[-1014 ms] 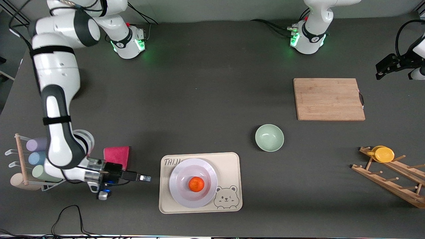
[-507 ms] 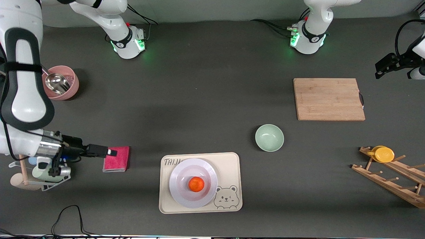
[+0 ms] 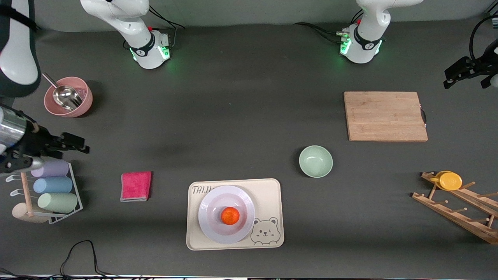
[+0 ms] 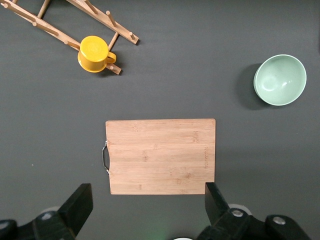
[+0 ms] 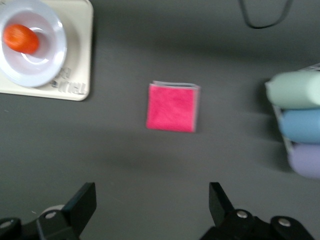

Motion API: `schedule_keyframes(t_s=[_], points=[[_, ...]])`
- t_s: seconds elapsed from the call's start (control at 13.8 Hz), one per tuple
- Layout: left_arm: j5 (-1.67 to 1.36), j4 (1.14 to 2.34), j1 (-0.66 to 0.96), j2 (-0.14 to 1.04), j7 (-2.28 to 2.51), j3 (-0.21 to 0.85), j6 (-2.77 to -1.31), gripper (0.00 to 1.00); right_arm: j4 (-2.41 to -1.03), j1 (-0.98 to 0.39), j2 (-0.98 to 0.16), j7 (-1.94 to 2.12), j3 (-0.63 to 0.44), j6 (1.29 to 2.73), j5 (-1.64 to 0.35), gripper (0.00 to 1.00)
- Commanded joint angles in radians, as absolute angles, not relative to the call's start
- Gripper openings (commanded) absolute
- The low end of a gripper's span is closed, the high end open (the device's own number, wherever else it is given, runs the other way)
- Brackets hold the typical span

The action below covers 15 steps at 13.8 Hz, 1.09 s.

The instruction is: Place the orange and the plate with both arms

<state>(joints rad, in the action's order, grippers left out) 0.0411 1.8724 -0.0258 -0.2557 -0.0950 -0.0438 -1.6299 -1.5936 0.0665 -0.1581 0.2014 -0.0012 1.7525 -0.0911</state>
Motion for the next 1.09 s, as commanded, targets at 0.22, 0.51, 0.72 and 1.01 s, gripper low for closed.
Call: schedule_keyframes(t_s=[0.22, 0.51, 0.72, 1.01], points=[[0.041, 1.862, -0.026, -0.265, -0.095, -0.037, -1.618, 1.00, -1.514, 0.064, -0.104, 0.181, -0.023, 1.646, 0.023, 1.00], [0.041, 1.864, -0.028, -0.265, -0.104, -0.046, -1.612, 1.00, -1.520, 0.052, -0.109, 0.158, -0.064, 1.637, 0.021, 1.00], [0.041, 1.858, -0.026, -0.265, -0.124, -0.044, -1.588, 1.00, -1.516, 0.049, -0.109, 0.156, -0.061, 1.637, 0.020, 1.00], [0.040, 1.827, -0.028, -0.264, -0.132, -0.044, -1.537, 1.00, -1.516, 0.037, -0.107, 0.156, -0.055, 1.631, 0.020, 1.00]])
